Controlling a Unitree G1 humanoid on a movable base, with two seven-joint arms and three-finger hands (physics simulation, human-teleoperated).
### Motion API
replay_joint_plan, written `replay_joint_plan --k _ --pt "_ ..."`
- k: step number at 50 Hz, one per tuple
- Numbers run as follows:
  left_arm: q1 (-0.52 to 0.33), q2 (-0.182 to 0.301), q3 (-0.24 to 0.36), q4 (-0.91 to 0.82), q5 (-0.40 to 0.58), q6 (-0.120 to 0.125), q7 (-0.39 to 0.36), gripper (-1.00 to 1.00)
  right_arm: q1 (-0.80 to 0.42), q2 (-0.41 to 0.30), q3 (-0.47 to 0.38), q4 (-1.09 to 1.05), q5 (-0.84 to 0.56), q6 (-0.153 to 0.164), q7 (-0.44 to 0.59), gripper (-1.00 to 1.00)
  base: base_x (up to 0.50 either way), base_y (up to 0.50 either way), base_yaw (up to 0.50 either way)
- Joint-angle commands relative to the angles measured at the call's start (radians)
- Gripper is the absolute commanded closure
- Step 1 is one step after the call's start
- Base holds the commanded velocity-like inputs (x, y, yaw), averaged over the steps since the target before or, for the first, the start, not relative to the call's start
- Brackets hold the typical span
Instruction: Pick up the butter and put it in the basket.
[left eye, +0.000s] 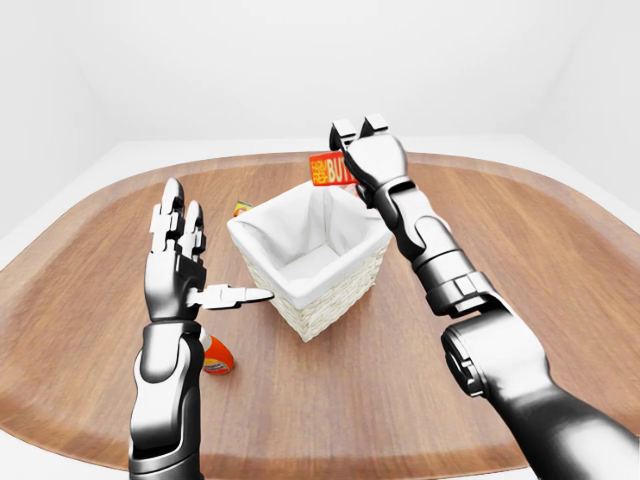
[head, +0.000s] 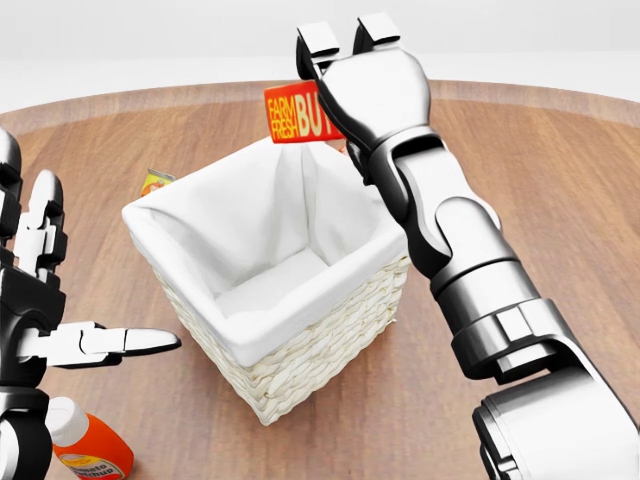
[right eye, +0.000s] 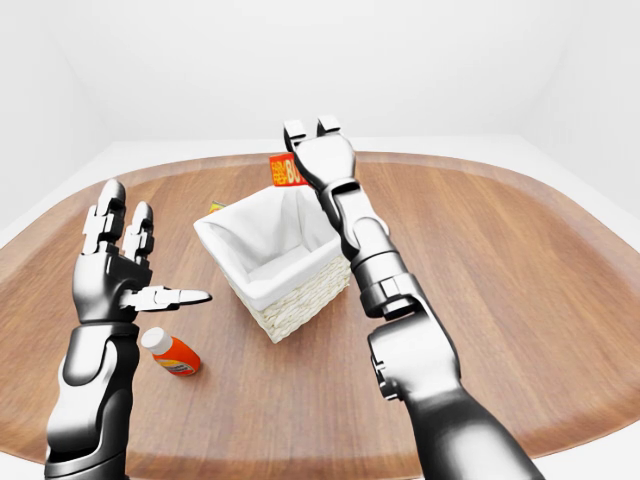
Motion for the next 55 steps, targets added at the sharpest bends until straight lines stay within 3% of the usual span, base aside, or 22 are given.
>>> replay_joint_plan --k 1,15,29,39,55 --pt "0.003 0.000 0.003 0.008 -0.006 0.000 -0.001 -1.00 -0.031 -0.008 0.003 0.031 -0.185 0.000 -0.161 1.00 0.00 0.00 0.00" --pt "0.005 0.002 0.005 0.011 -0.009 0.000 -0.001 -1.00 0.057 0.032 0.021 -0.068 -0.292 0.000 -0.177 1.00 0.00 0.00 0.00" --pt "0.017 -0.002 0.005 0.004 -0.010 0.000 -0.002 -1.00 0.170 0.053 0.029 -0.193 -0.317 0.000 -0.115 1.00 0.00 0.00 0.00" --pt "0.025 -0.005 0.006 -0.001 -0.011 0.000 -0.003 -1.00 -0.017 0.115 0.059 0.030 -0.414 0.000 -0.216 1.00 0.00 0.00 0.00" --pt "0.021 -0.001 0.014 0.008 -0.019 0.000 -0.004 -1.00 0.083 0.136 0.064 -0.080 -0.402 0.000 -0.099 1.00 0.00 0.00 0.00"
